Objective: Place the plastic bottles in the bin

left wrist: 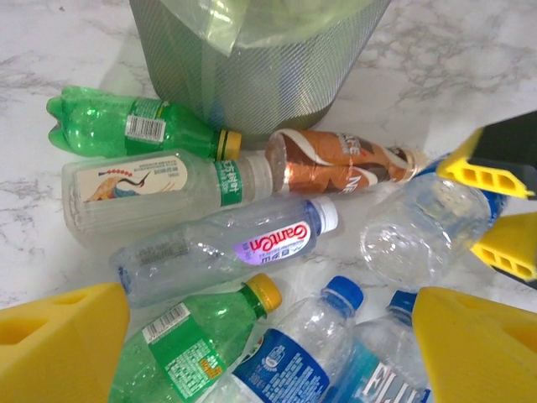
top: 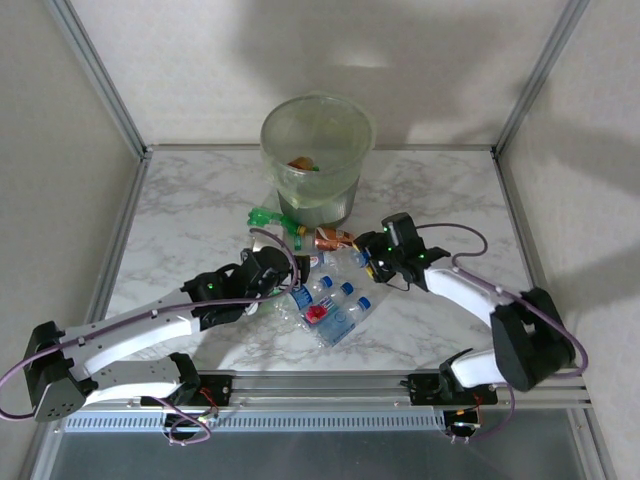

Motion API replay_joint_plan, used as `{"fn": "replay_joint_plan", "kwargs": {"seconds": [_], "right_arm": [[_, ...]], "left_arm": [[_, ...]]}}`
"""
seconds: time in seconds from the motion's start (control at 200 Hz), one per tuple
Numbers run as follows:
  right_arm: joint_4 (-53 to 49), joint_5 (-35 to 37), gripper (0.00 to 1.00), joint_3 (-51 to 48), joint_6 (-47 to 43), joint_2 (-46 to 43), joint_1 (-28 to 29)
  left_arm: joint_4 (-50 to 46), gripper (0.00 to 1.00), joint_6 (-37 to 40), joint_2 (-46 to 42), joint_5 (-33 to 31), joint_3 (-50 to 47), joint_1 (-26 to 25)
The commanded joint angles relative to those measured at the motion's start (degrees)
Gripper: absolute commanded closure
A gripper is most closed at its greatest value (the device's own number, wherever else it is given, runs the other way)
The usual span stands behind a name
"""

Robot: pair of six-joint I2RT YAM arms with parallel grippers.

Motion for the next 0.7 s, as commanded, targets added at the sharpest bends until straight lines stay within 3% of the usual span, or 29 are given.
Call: {"fn": "replay_joint_plan", "kwargs": {"seconds": [0.0,0.165,0.38,0.696], "right_arm": [[-8.57,6.82,0.37,-1.12,-4.51,-6.65,0.46],[-19.13,15.00,0.38,3.24,-9.43,-15.32,0.37],[-26.69,23.08,0.39,19.30,-20.36,-16.27,0.21],[-21.06,21.00,0.39,40.34,-35.02,-7.98,0.22]], "left_arm": [[-0.19,0.12,-1.09,-0.80,-0.35,3.67,0.70],[0.42,0.12,-1.26,-0.49,0.62,5.64,1.39],[0.67,0.12,-1.94,-0.38,2.26,7.95,2.88],[-0.06,0.12,-4.23,-2.66,2.98,6.72,5.54]]}}
